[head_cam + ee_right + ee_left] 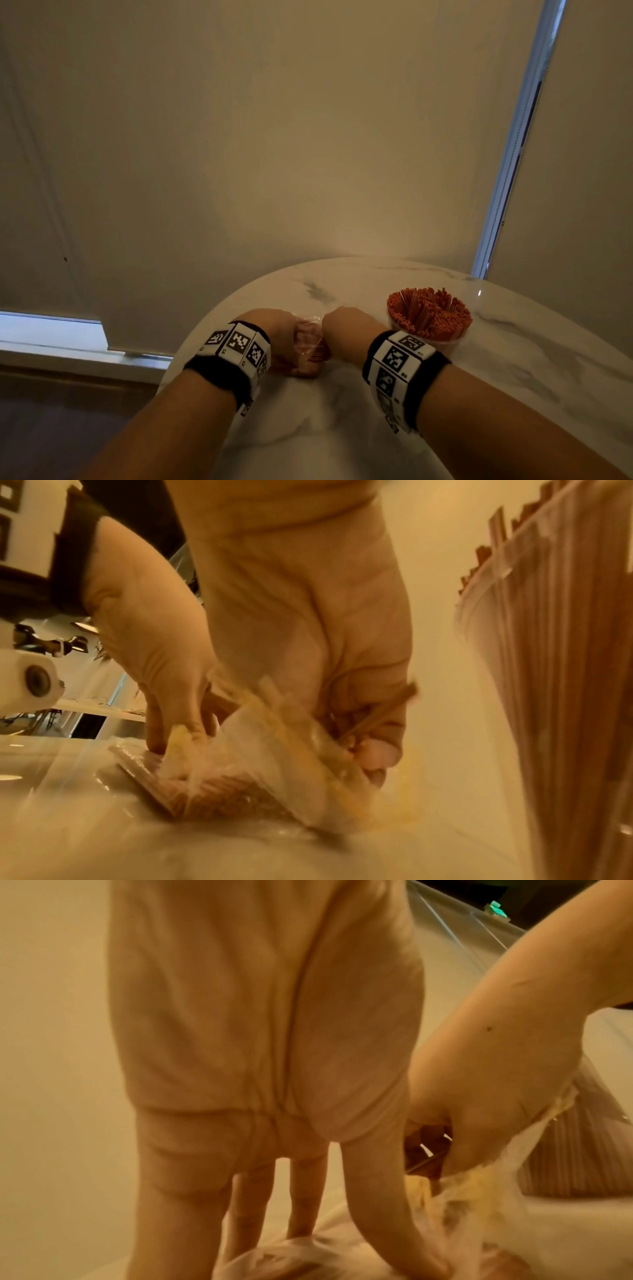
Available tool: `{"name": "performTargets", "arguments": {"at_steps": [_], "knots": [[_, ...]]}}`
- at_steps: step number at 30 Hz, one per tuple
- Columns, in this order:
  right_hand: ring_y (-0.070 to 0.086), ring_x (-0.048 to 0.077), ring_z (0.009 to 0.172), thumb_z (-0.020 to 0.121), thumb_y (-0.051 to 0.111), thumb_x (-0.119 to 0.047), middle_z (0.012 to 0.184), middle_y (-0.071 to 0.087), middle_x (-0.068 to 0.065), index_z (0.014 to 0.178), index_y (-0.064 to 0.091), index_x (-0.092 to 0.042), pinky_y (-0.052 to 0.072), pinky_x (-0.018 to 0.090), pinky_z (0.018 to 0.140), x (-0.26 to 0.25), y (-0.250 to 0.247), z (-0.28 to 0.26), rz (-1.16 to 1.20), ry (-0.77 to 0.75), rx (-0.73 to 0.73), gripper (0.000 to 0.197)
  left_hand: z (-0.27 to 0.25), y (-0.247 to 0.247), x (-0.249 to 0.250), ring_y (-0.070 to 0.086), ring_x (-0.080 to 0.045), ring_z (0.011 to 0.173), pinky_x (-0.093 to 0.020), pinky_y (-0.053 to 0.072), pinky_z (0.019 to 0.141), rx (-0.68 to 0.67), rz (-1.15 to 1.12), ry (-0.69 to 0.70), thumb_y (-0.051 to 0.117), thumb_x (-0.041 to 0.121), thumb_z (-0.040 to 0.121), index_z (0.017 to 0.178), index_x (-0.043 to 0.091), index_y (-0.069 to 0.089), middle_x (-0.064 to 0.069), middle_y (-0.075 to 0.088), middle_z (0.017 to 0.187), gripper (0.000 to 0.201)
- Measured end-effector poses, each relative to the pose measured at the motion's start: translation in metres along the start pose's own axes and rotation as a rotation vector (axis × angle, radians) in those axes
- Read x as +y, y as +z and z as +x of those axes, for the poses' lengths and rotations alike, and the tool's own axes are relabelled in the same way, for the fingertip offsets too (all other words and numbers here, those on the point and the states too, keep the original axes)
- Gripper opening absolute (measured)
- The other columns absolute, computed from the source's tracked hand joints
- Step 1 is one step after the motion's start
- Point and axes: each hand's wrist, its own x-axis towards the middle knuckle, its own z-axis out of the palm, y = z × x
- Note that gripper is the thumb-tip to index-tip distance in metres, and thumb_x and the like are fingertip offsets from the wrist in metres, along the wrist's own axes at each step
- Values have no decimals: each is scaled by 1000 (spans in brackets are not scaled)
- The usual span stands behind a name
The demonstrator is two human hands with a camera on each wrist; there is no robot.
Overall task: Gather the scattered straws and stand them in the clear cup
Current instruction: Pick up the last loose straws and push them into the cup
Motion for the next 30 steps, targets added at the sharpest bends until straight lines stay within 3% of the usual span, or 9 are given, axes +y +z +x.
{"name": "performTargets", "arguments": {"at_steps": [6, 10, 14, 16, 19, 21, 24, 27, 30], "knots": [[63, 31, 97, 95, 50, -11, 110, 66, 12, 113, 67, -5, 43, 35, 74, 1, 8, 2, -57, -34, -139, 25, -2, 2, 1, 58, -22, 96, -29, 40, 84, 16, -18, 1, 74, 48, 84, 130, 29, 63, -1, 68, 126, 50], [50, 21, 62, 92, 51, -17, 75, 52, 0, 103, 65, -13, 44, 35, 69, 2, 4, -2, -74, -26, -186, 18, -5, 2, 3, 63, -24, 112, -31, 48, 94, 12, -21, -13, 72, 45, 87, 136, 26, 61, -2, 67, 131, 54], [47, 20, 56, 93, 50, -11, 69, 49, 3, 93, 59, -11, 46, 36, 65, 4, 0, -14, -135, -16, -230, 9, -10, 2, 6, 62, -24, 119, -31, 46, 95, 33, -32, -22, 71, 45, 90, 140, 25, 58, -2, 65, 134, 55], [47, 20, 56, 93, 50, -6, 69, 48, 3, 99, 64, -7, 45, 35, 66, 5, -3, -23, -141, -26, -238, 15, -12, 2, 8, 61, -23, 116, -31, 45, 92, 41, -32, -22, 71, 47, 90, 140, 24, 57, -2, 64, 134, 56], [48, 22, 61, 93, 47, -3, 72, 49, 5, 112, 66, -1, 44, 34, 68, 5, -12, -39, -128, -47, -245, 27, -17, 3, 7, 56, -19, 101, -27, 38, 85, 51, -64, -10, 71, 52, 89, 140, 30, 55, 0, 64, 134, 58], [53, 25, 71, 94, 45, -3, 84, 55, 9, 118, 64, -1, 43, 34, 71, 6, -18, -52, -90, -39, -244, 30, -20, 4, 7, 53, -18, 97, -24, 35, 85, 60, -85, 9, 73, 57, 85, 139, 35, 55, 3, 65, 132, 61], [52, 26, 79, 98, 41, -3, 101, 58, 14, 123, 60, 0, 42, 32, 69, 10, -20, -73, -61, -40, -242, 32, -22, 4, 6, 53, -19, 97, -23, 33, 86, 58, -93, 27, 72, 58, 85, 139, 32, 56, 2, 64, 133, 62], [50, 25, 76, 101, 39, -5, 103, 56, 17, 127, 56, 3, 40, 31, 65, 17, -16, -93, -32, -61, -216, 32, -23, 4, 6, 60, -24, 114, -25, 38, 89, 44, -119, -2, 73, 52, 86, 140, 27, 56, -1, 64, 135, 62], [51, 27, 79, 103, 37, -6, 105, 59, 15, 126, 55, 3, 42, 32, 68, 22, -12, -112, -23, -69, -174, 31, -25, 3, 3, 62, -25, 114, -30, 47, 92, 40, -120, -35, 70, 45, 88, 130, 24, 64, -4, 67, 129, 47]]}}
